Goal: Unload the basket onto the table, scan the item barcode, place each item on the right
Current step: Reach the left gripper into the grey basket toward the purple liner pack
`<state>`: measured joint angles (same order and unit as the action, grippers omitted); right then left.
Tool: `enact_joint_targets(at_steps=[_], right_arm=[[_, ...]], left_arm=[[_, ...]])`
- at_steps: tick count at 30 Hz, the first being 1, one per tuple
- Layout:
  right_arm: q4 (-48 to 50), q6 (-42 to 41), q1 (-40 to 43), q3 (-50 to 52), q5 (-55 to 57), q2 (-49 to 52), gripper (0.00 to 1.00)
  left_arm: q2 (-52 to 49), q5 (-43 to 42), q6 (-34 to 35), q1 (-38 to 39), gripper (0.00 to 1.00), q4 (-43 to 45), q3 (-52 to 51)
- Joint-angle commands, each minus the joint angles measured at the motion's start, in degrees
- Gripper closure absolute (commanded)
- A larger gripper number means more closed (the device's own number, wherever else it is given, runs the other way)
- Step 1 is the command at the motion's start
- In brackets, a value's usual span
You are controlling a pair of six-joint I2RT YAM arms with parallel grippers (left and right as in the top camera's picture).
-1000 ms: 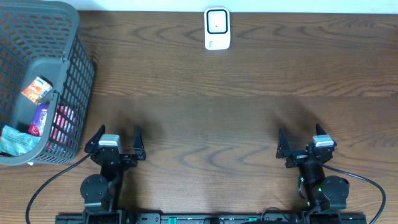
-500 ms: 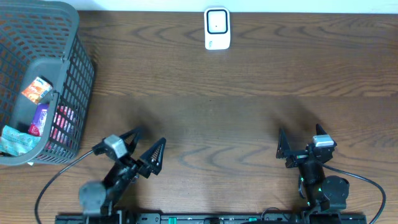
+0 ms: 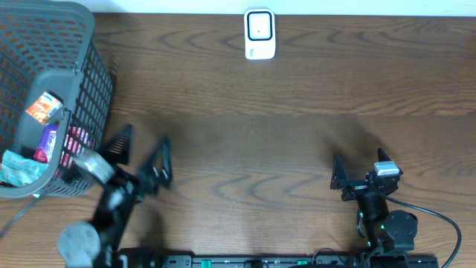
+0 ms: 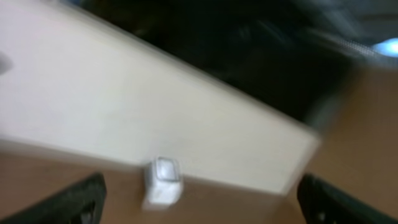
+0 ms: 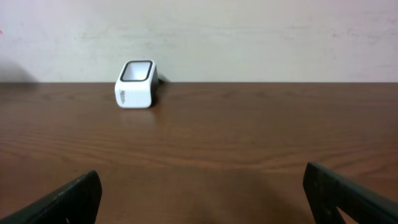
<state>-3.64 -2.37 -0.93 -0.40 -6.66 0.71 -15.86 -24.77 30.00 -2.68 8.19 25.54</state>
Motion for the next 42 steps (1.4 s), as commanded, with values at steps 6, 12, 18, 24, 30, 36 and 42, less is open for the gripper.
enact_joint_targets(at_steps=[6,12,18,24,30,36,42], right_arm=[[-0.22,-0.57,-0.24,0.04,-0.31,-0.22,0.01],[-0.22,-0.57,-0.24,0.04,-0.33,-0.22,0.01],[-0.22,-0.57,-0.24,0.04,-0.33,-0.22,0.01],[-0.22,-0.57,-0.24,0.04,-0.33,-0.22,0.01],[-0.22,-0.57,-0.24,0.04,-0.33,-0.22,0.01],[-0.22,-0.57,-0.24,0.04,-0.33,-0.22,0.01],[-0.22,-0.57,-0.24,0.04,-0.33,-0.22,0.01]], left_arm=[[-33.62,36.06,-17.55,-0.42,0.02,-14.4,38.82],[-55.8,54.75,-21.42,-6.36,0.02,-34.71,67.56],[-69.77,51.3,-21.16,-14.95,0.02,-53.35,79.47],[-75.3,51.17,-13.84,-19.54,0.02,-61.96,79.32],[-79.21,39.67,-4.59,-27.19,0.02,-65.35,79.23],[-84.59,39.15,-2.71,-27.87,0.02,-69.35,78.77],[-90.68,39.36,5.79,-27.85,0.02,-75.58,78.07]])
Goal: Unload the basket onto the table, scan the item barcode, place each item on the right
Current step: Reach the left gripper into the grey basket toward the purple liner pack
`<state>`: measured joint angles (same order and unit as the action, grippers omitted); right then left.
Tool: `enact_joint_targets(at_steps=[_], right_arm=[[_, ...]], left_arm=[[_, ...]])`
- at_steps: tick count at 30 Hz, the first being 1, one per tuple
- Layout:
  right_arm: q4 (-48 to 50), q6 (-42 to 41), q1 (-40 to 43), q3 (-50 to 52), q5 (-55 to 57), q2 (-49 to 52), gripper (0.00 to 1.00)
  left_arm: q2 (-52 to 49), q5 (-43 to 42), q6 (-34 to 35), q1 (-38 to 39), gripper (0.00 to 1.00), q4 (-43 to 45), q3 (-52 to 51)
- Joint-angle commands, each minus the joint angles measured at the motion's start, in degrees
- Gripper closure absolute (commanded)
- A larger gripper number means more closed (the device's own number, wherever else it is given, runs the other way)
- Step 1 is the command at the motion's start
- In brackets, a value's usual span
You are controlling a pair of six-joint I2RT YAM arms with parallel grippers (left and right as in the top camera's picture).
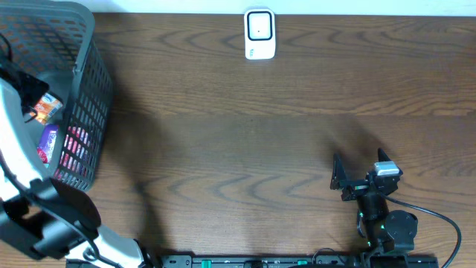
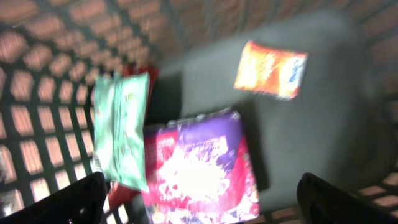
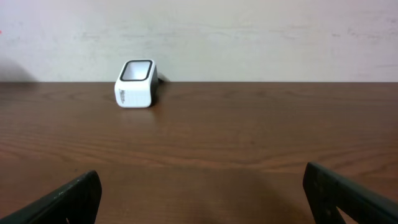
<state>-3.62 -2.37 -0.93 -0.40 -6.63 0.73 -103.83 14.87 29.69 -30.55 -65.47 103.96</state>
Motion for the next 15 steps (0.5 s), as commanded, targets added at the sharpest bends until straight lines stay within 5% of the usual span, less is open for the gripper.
enact_joint_targets(at_steps=[1,15], right_arm=[[-0.24,-0.57,-0.24,0.04,-0.35,-0.24,0.01],[-0.24,-0.57,-0.24,0.04,-0.35,-0.24,0.01]], left_arm=[[-3.63,-0.28,6.71,0.02,0.02,-2.56,-0.74],[-11.91,-0.35,8.59,0.13,0.01,-3.48,-8.35]])
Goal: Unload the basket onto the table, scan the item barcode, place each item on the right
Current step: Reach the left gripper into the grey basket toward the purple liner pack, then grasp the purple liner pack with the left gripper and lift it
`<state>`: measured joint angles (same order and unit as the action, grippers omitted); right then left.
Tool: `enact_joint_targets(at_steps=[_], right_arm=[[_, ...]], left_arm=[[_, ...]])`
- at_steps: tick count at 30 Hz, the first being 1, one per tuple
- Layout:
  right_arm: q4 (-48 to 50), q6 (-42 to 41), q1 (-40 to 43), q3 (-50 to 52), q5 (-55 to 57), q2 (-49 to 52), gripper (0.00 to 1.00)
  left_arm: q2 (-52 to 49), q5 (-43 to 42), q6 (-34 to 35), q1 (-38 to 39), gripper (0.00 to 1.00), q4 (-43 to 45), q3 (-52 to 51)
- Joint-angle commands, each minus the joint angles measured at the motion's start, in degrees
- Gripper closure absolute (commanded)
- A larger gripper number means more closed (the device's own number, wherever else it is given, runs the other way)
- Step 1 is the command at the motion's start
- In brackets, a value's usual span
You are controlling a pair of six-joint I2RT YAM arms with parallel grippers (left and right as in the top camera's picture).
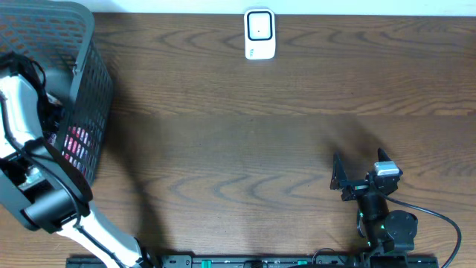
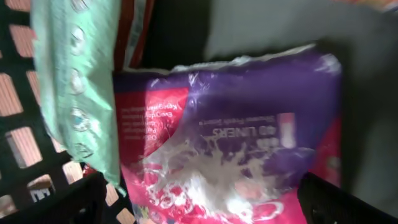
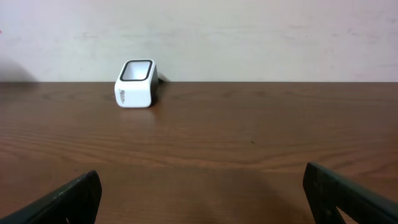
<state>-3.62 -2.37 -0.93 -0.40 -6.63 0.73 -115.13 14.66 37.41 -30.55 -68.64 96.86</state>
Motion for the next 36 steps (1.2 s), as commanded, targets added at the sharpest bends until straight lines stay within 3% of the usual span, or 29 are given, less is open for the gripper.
enact_joint_targets(at_steps=[1,5,12,25,36], right_arm=[[-0.24,-0.57,-0.24,0.04,-0.33,-0.24,0.01],[-0.24,-0.57,-0.24,0.04,-0.35,-0.24,0.01],[-0.24,-0.57,-0.24,0.04,-0.35,-0.24,0.01],[-0.24,-0.57,-0.24,0.04,-0.35,-0.24,0.01],[-0.24,-0.57,-0.24,0.04,-0.33,-0.24,0.01]], left_arm=[[-0.61,-0.13,0.9,0.13,0.02,-0.15,-1.79],[-0.61,-1.44,1.75,0.13,0.08,1.01,-4.7],[-0.42,-7.58,-1.14,0.13,0.08,5.4,-6.08],[6.36,-8.07,-2.43,0.76,0.07,6.4,-0.87],[2.99,-7.54,-2.16,4.68,0.08,12.98,-11.02]])
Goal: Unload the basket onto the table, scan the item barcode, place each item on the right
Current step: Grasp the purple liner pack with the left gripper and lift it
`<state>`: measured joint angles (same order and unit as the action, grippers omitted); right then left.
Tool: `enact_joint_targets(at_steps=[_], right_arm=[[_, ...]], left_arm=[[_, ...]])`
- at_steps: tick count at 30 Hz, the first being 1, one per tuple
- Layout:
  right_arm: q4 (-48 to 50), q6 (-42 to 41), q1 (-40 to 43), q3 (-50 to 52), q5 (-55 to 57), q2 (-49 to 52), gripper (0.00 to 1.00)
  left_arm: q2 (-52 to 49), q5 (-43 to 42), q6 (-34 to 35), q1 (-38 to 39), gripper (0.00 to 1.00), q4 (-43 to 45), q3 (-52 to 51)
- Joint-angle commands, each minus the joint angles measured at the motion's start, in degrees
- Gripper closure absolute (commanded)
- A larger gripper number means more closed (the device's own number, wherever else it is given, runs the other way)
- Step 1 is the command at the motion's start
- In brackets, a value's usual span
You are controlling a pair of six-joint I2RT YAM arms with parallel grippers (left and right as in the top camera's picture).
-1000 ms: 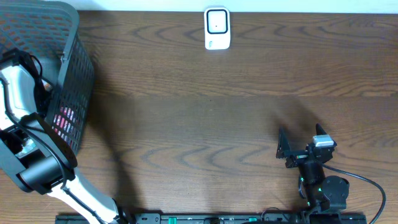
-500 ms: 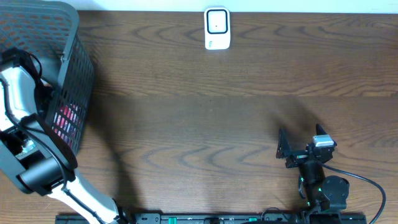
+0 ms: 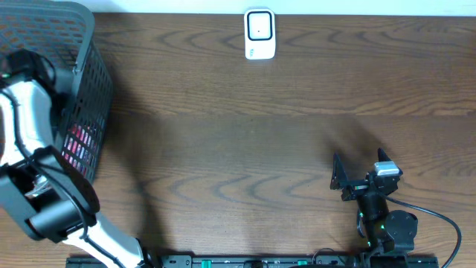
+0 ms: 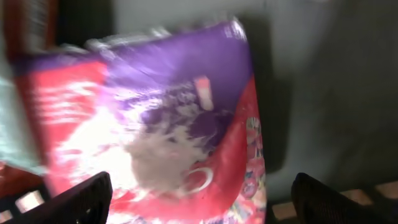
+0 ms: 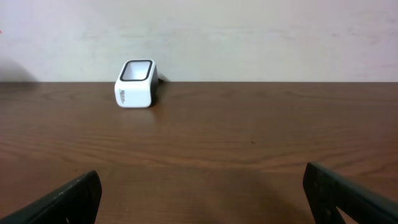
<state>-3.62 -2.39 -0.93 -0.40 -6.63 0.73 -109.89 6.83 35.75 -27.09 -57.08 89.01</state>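
Observation:
A purple and red packet (image 4: 155, 118) lies on the grey floor of the basket (image 4: 329, 74) and fills most of the left wrist view. My left gripper (image 4: 199, 202) hangs open close above it, its fingers (image 4: 78, 199) standing wide at either side of the packet's near end. From overhead only the left arm (image 3: 28, 104) shows, reaching down into the grey mesh basket (image 3: 89, 67). The white barcode scanner (image 3: 259, 33) stands at the table's far edge, also seen as scanner (image 5: 135, 83). My right gripper (image 3: 355, 179) rests open near the front, right gripper (image 5: 202, 199) empty.
A pale green packet (image 4: 7, 124) lies at the purple one's left. A red item (image 3: 78, 141) shows through the basket's mesh wall. The basket walls stand tall around the left arm. Bare brown table (image 3: 245, 134) lies between basket, scanner and right arm.
The left gripper is nearer the purple packet and shifted right, so the green packet is almost out of its view. It is still open. The right arm has not moved.
The left arm was first over the table beside the basket, open and blurred. Then it was above the basket, with orange, green and purple packets below it. It later hung close over the purple packet, and now closer still. The right arm stayed still.

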Motion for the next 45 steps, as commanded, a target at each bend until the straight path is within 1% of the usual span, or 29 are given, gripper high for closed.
enact_joint_targets(at_steps=[1,3,6,7,10,12,13,15,16,18,19,23,29,31,35,39,42,45], right_arm=[[-0.24,-0.55,-0.24,0.04,-0.35,-0.24,0.01],[-0.24,-0.55,-0.24,0.04,-0.35,-0.24,0.01],[-0.24,-0.55,-0.24,0.04,-0.35,-0.24,0.01],[-0.24,-0.55,-0.24,0.04,-0.35,-0.24,0.01],[-0.24,-0.55,-0.24,0.04,-0.33,-0.24,0.01],[-0.24,-0.55,-0.24,0.04,-0.35,-0.24,0.01],[-0.24,-0.55,-0.24,0.04,-0.35,-0.24,0.01],[-0.24,-0.55,-0.24,0.04,-0.35,-0.24,0.01],[-0.24,-0.55,-0.24,0.04,-0.35,-0.24,0.01],[-0.24,-0.55,-0.24,0.04,-0.35,-0.24,0.01],[-0.24,-0.55,-0.24,0.04,-0.35,-0.24,0.01],[-0.24,-0.55,-0.24,0.04,-0.35,-0.24,0.01],[-0.24,-0.55,-0.24,0.04,-0.35,-0.24,0.01],[-0.24,-0.55,-0.24,0.04,-0.33,-0.24,0.01],[-0.24,-0.55,-0.24,0.04,-0.35,-0.24,0.01],[-0.24,-0.55,-0.24,0.04,-0.35,-0.24,0.01],[-0.24,-0.55,-0.24,0.04,-0.35,-0.24,0.01],[-0.24,-0.55,-0.24,0.04,-0.35,-0.24,0.01]], left_arm=[[-2.51,1.03,-0.52,1.53,0.08,2.27,-4.11],[-2.93,4.17,-0.02,2.01,0.08,2.62,-5.22],[-3.08,9.77,0.52,2.1,0.13,1.68,-5.55],[-3.06,11.39,0.55,2.03,0.16,1.2,-5.55],[-3.08,12.5,0.52,1.6,0.23,0.17,-5.55],[-3.08,12.52,0.5,1.4,0.26,-0.81,-5.55],[-3.08,12.5,0.5,1.4,0.32,-1.64,-5.55],[-3.08,12.09,0.46,1.4,0.49,-2.29,-5.55],[-3.08,11.85,0.31,1.4,0.6,-2.49,-5.55],[-3.06,11.67,0.09,1.4,0.84,-3.15,-5.55],[-3.04,11.69,-0.24,1.4,0.92,-3.34,-5.53],[-2.27,11.02,-1.62,1.4,0.93,-4.22,-4.7],[3.06,1.16,-1.66,1.4,0.94,-5.97,2.01],[6.62,-0.96,-1.62,1.4,0.93,-5.4,4.81],[16.0,-1.25,-1.66,1.4,0.93,-0.94,9.01],[26.49,-1.51,-1.38,1.55,0.93,4.39,9.38],[32.5,-2.67,0.68,2.86,0.93,4.94,9.38],[36.3,-9.05,0.94,6.29,0.93,5.46,9.38]])
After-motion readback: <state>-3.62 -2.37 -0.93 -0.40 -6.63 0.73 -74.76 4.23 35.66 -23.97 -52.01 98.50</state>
